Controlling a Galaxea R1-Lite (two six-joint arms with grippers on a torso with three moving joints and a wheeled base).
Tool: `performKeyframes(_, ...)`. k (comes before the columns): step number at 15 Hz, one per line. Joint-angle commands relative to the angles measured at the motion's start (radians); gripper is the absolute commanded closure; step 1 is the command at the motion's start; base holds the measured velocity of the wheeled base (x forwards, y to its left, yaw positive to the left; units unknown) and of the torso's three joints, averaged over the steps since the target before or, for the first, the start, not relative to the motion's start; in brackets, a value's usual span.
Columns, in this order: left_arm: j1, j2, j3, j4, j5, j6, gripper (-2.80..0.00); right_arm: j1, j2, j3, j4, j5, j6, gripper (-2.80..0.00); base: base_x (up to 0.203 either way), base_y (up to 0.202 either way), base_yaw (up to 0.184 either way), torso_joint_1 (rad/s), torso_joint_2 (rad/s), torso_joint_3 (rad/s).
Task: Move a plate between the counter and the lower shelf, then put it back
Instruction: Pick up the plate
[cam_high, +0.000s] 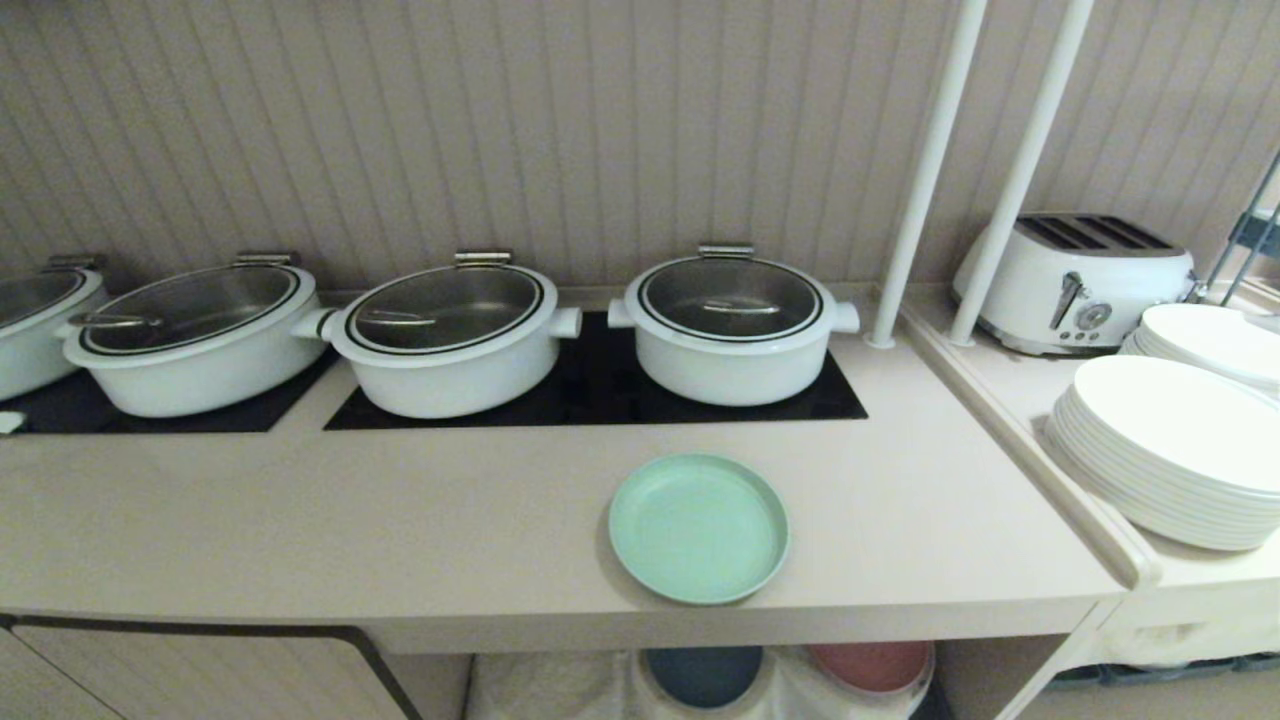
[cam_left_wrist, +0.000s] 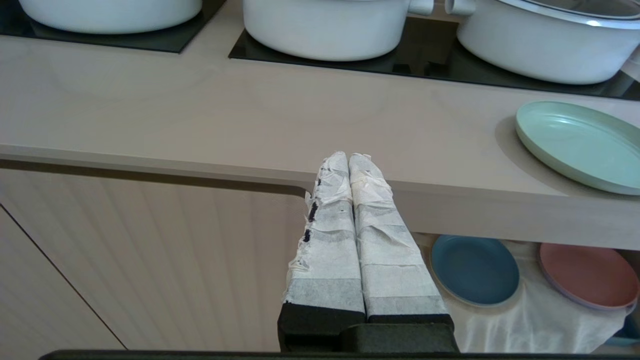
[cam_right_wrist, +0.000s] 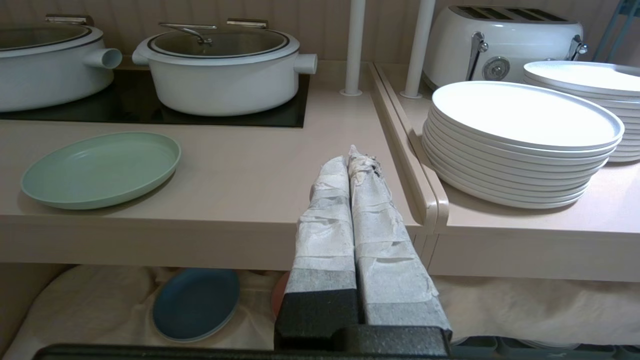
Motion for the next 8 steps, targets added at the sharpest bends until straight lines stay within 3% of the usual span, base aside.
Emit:
performKeyframes(1,0.000,0.000,0.000,0.000,0.001,-0.001,0.00,0.000,0.000,0.000,-0.001,0.001,-0.001,0.00,0.000,0.000,0.000,0.000,0.00,0.000)
performKeyframes(8,0.000,0.000,-0.001,0.000,0.001,-0.001,0.00,0.000,0.000,0.000,-0.001,0.001,-0.005,0.00,0.000,0.000,0.000,0.000,0.00,0.000)
